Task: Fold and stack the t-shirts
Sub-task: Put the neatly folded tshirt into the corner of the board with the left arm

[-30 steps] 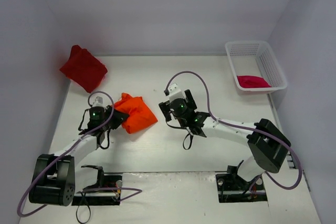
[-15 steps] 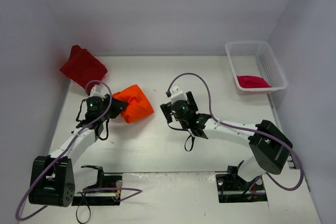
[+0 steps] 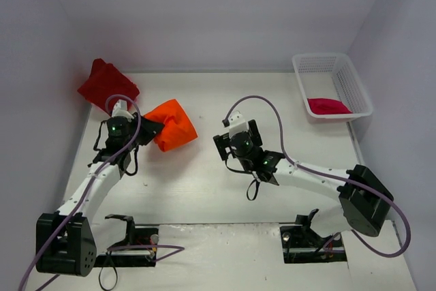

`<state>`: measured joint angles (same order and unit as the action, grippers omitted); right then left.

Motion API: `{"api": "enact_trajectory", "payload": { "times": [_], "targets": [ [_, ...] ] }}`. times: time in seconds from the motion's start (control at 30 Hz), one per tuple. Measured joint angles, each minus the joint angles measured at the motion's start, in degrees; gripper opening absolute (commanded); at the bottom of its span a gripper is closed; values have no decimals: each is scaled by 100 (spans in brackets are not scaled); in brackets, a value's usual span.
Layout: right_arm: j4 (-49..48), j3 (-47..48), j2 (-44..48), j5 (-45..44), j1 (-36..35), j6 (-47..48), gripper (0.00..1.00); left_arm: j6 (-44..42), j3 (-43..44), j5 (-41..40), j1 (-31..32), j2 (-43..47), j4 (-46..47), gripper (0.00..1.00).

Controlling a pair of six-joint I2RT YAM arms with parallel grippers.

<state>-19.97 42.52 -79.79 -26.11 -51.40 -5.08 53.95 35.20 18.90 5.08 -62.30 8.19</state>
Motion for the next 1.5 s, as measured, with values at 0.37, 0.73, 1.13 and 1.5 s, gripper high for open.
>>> {"api": "enact_trajectory", "payload": {
  "times": [0.37,0.73,1.13,1.5],
  "targets": [
    [0,-256,435,87,0,-142,100,-249,914,-186,-35,81,-570,0],
    [28,-632,1145,107,0,-262,100,-463,1613,-389,-133,9,-881,0],
    [260,-874,1899,107,-2,-317,100,-800,2190,-726,-400,-125,-1193,0],
    [411,-922,2247,105,-94,-413,100,-1366,3073,-634,-769,-785,-1204,0]
  ]
}}
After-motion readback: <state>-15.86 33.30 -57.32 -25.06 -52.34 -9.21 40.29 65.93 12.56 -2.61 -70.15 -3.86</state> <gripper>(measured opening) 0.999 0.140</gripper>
